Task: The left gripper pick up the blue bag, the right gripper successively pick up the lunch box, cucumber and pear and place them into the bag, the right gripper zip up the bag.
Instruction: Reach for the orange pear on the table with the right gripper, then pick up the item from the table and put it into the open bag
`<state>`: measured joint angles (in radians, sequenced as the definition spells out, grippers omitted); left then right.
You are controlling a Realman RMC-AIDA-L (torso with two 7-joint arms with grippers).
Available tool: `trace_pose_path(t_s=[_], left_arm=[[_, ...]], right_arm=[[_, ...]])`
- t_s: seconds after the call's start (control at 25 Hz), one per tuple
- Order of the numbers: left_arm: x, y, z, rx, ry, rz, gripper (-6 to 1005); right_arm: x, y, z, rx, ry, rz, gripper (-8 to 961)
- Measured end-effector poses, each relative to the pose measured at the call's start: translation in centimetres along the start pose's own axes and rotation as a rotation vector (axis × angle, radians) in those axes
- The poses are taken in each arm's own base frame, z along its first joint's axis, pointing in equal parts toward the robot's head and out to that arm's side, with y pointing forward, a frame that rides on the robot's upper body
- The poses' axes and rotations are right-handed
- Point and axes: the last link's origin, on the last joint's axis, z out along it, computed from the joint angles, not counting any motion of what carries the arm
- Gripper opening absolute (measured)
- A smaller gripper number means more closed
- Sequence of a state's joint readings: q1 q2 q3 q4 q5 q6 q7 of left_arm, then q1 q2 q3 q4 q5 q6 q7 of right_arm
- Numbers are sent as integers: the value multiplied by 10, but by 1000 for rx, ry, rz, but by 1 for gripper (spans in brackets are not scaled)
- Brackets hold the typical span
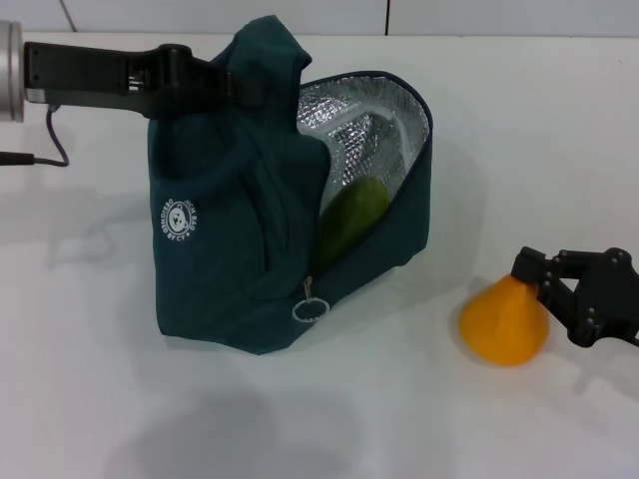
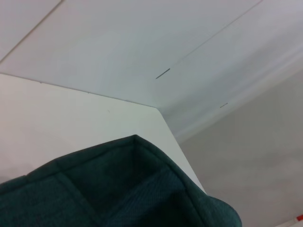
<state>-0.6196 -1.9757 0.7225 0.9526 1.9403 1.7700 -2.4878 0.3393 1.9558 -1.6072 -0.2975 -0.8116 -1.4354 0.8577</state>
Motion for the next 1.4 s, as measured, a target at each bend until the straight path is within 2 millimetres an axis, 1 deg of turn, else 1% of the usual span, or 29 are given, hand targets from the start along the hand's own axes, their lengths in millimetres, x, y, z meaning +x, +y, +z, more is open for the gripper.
trace_pose_path(t_s=[0.24,0.36,0.52,0.64,0.76,0.88,0.92,1.04,1.12,1.24,1.4], left_arm=[[0,0,0,-1,0,0,40],[-1,0,1,-3,-1,-4,40],[-5,-2,1,-15,-4,-23,40],[-7,-4,0,-33,4,-38,40],[-7,-4,-1,-35,8,-38,40],[-7,-4,-2,-38,12,-38,40],[-7,-4,-2,-39,13,-38,39],[-9,-5,-2,-40,14,-44,39],[-12,-7,-3,-41,14,-55,39],[-14,-9,-3,-45,16,-64,39],[-20,-13,-9,-43,30,-84,39]], right_arm=[[-1,1,-1,-2,-9,1,30],[-7,-1,-2,1,-48,19,35],[-34,-7,-5,-9,-187,84,42],[-60,-12,2,-60,-282,112,48],[-85,-17,22,-124,-336,111,53],[-107,-20,50,-189,-359,102,58],[-115,-19,62,-212,-363,101,60],[-130,-15,93,-264,-359,99,65],[-135,-8,113,-301,-332,98,69],[-132,2,131,-350,-266,92,74],[-128,10,149,-374,-186,76,81]])
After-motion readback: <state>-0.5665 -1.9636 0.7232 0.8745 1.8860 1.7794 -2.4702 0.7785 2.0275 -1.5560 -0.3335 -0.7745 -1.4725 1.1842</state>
